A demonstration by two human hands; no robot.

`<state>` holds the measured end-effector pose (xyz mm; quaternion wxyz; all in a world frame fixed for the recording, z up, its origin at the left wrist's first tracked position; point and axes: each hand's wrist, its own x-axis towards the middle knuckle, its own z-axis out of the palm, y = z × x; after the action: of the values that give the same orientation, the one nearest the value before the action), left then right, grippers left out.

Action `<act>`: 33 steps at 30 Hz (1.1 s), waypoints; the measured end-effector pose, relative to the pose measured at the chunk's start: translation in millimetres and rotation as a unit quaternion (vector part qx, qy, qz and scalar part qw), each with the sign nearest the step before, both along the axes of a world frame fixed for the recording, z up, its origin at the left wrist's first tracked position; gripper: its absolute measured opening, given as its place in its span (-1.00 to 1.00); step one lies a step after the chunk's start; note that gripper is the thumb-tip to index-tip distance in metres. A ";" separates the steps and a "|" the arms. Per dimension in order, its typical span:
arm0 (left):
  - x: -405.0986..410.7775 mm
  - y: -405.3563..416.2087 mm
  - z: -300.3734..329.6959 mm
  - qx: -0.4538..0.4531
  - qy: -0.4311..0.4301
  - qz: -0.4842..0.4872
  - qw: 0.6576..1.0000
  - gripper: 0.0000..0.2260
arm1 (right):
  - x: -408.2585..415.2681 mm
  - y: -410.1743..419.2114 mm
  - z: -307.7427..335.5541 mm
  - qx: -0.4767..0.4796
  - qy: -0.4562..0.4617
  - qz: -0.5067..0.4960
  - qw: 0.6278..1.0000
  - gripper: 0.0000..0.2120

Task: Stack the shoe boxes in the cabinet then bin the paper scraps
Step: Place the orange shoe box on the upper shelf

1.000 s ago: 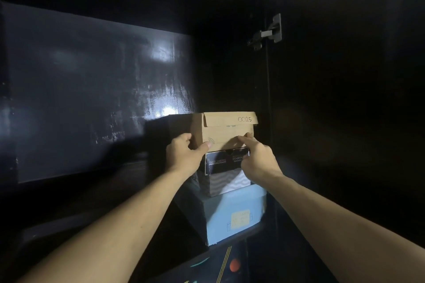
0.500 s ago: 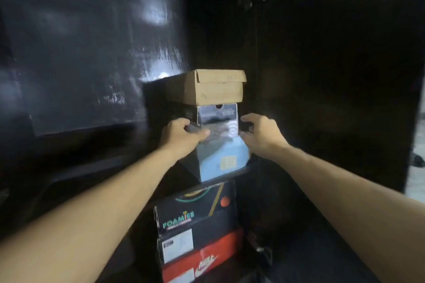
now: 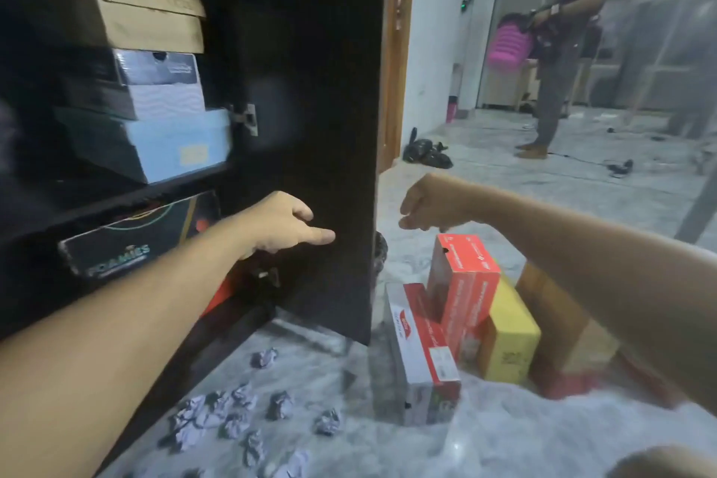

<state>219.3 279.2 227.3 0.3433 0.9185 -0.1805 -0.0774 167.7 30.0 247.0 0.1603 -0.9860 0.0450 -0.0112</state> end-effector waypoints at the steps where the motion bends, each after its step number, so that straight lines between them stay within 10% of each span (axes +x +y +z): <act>1: -8.1 -14.4 -8.8 -0.004 0.011 -0.014 1.000 -0.40 | -13.2 -17.9 -5.9 -0.004 0.030 -0.024 0.999 -0.73; 10: -35.7 -129.7 -91.8 0.036 0.082 -0.116 0.989 -0.45 | -74.1 -153.9 -77.9 -0.058 0.172 -0.163 0.970 -0.69; 18: -21.2 -271.6 -152.5 0.074 0.079 -0.189 0.976 -0.54 | -95.4 -286.9 -160.7 -0.011 -0.011 -0.304 0.953 -0.88; 28: -51.1 -446.8 -188.0 0.034 0.020 -0.259 0.965 -0.42 | -129.5 -420.3 -209.3 -0.081 -0.108 -0.480 0.867 -0.44; 33: -73.8 -509.7 -191.5 0.025 -0.028 -0.292 0.956 -0.43 | -136.8 -455.1 -205.4 -0.031 0.004 -0.467 0.883 -0.09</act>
<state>145.4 -230.5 35.8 0.2774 0.8359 -0.4481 -0.1532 30.9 -425.1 41.5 0.1052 -0.8551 0.5010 -0.0824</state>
